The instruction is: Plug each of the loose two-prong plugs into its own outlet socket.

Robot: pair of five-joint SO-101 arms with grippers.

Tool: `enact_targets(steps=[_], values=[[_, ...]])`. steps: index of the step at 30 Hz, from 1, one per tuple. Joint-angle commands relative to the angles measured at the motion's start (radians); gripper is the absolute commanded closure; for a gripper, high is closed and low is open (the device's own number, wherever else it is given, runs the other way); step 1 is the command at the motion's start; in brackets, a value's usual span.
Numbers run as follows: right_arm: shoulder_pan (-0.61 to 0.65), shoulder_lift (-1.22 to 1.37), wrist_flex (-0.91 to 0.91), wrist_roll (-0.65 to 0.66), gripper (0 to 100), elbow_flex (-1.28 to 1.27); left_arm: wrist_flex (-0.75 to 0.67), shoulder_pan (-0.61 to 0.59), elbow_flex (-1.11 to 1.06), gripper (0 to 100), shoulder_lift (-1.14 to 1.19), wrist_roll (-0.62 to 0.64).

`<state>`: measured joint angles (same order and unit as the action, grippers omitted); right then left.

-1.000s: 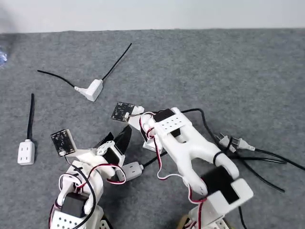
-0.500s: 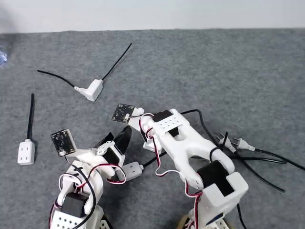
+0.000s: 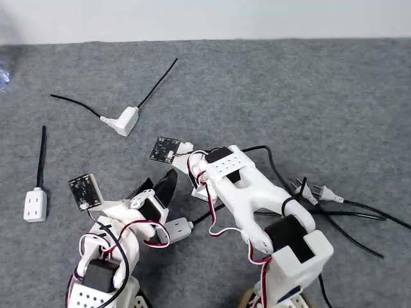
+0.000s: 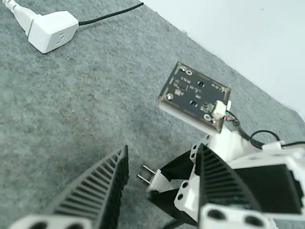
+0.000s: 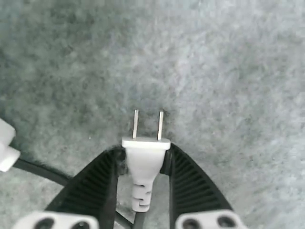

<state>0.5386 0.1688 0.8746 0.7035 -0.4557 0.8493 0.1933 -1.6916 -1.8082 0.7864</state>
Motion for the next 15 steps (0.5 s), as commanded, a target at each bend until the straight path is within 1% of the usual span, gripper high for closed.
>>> enact_targets(steps=[1,4,6,9,15], values=[[0.041,-0.111,0.062,0.002,98.9,0.034,0.002,0.005,0.010,78,-0.011,0.009],[0.051,-0.240,0.076,-0.048,98.9,0.000,-0.003,0.005,0.010,78,-0.011,0.009],[0.064,-0.338,0.076,-0.055,98.9,-0.046,-0.005,0.005,0.010,78,-0.011,0.002],[0.099,-0.487,0.076,-0.061,98.9,-0.117,0.000,0.006,0.010,78,-0.011,-0.049],[0.232,-0.728,0.087,-0.061,98.9,-0.245,0.002,0.011,0.010,78,-0.011,-0.087]])
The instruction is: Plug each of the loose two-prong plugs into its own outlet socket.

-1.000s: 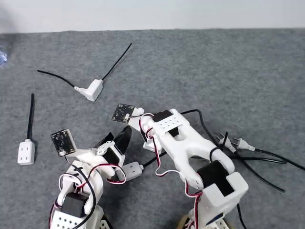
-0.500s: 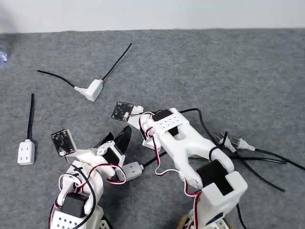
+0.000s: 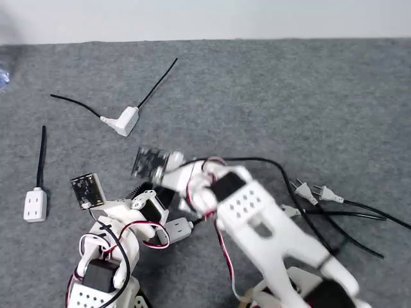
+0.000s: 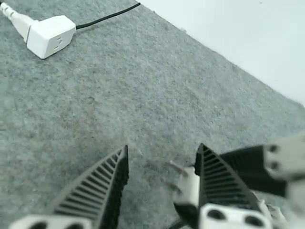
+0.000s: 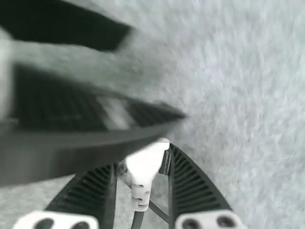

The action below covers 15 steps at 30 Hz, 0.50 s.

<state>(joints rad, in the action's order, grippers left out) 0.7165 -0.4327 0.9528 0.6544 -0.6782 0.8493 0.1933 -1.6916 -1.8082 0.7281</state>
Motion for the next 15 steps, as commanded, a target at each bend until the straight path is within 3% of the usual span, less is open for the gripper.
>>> enact_targets(steps=[1,6,15], values=[[0.067,-0.157,0.008,-0.012,98.9,-0.035,0.003,0.021,0.010,78,-0.011,-0.029],[0.090,-0.265,0.056,-0.014,98.9,-0.046,0.035,0.087,0.010,78,-0.011,-0.032],[0.093,-0.438,0.136,-0.048,98.9,-0.048,0.038,0.091,0.010,78,-0.011,-0.032]])
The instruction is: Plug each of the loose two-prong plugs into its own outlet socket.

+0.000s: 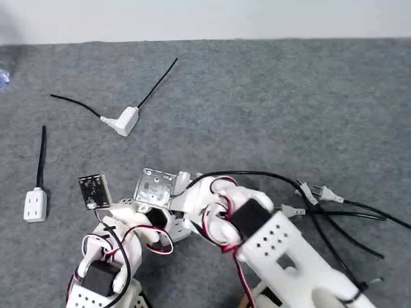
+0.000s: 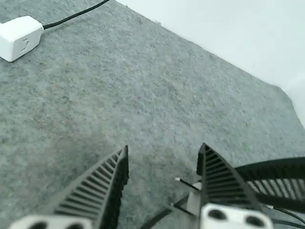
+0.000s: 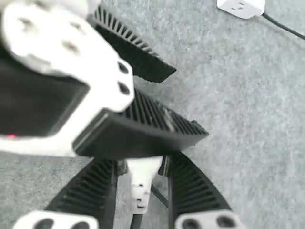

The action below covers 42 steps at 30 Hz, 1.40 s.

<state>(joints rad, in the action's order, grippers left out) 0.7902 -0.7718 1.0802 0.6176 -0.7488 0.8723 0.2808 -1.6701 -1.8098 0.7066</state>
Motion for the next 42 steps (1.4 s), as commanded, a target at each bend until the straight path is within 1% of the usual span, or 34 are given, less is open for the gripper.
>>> enact_targets(steps=[1,7,15,19,21,23,25,28,33,36,39,41,42], values=[[0.019,-0.113,0.016,-0.011,98.9,0.023,0.015,0.003,-0.012,78,-0.009,-0.011],[0.018,-0.168,0.039,-0.011,98.9,0.021,0.015,0.003,-0.012,78,-0.009,-0.011],[0.016,-0.168,0.038,-0.011,98.9,0.021,0.015,0.003,-0.012,78,-0.009,-0.011],[0.008,-0.166,0.001,-0.006,98.9,-0.018,0.017,0.003,-0.012,78,-0.009,-0.011],[-0.021,-0.165,-0.047,-0.002,98.9,-0.063,0.017,0.003,-0.012,78,-0.009,-0.011],[-0.084,-0.148,-0.110,0.006,98.9,-0.103,0.025,0.003,-0.012,78,-0.009,-0.011],[-0.162,-0.093,-0.182,0.049,98.9,-0.130,0.029,0.003,-0.012,78,-0.009,-0.011],[-0.257,0.061,-0.306,0.092,98.9,-0.150,0.029,0.003,-0.012,78,-0.009,-0.011],[-0.321,0.390,-0.503,0.120,98.9,-0.100,0.029,0.003,-0.012,78,-0.009,-0.011],[-0.358,0.565,-0.527,0.138,98.9,-0.012,0.029,0.003,-0.012,78,-0.009,-0.011],[-0.401,0.677,-0.518,0.146,98.6,0.043,0.029,0.003,-0.012,78,-0.009,-0.011],[-0.409,0.693,-0.483,0.147,95.2,0.051,0.029,0.003,-0.012,78,-0.009,-0.011],[-0.409,0.690,-0.458,0.147,91.4,0.051,0.029,0.003,-0.012,78,-0.009,-0.011]])
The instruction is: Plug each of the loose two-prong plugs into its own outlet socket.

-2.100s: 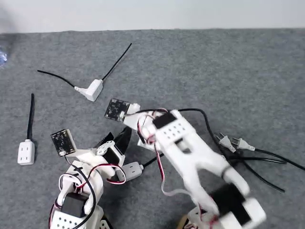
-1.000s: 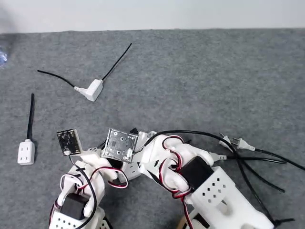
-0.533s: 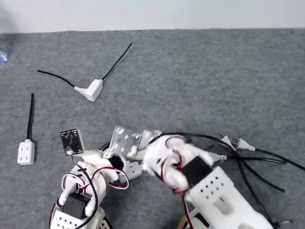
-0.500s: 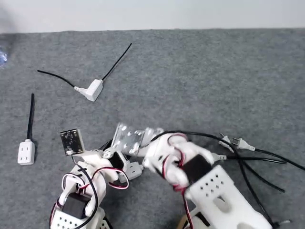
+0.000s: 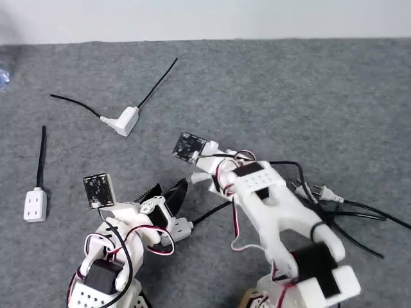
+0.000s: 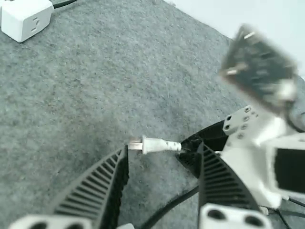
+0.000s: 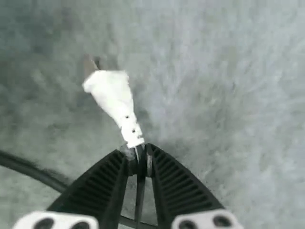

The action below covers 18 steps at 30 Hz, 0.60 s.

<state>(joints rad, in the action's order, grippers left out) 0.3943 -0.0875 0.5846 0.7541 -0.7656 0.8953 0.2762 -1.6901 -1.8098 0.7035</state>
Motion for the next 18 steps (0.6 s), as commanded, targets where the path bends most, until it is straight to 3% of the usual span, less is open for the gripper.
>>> enact_targets(steps=[1,5,18], values=[[-0.012,0.002,0.070,0.011,86.5,0.068,0.006,0.008,0.008,78,-0.009,-0.008],[-0.008,0.001,0.193,0.011,69.5,0.071,0.006,0.008,0.008,78,-0.009,-0.008],[0.130,0.059,0.418,0.009,73.0,0.393,0.006,0.008,0.008,78,-0.009,-0.008]])
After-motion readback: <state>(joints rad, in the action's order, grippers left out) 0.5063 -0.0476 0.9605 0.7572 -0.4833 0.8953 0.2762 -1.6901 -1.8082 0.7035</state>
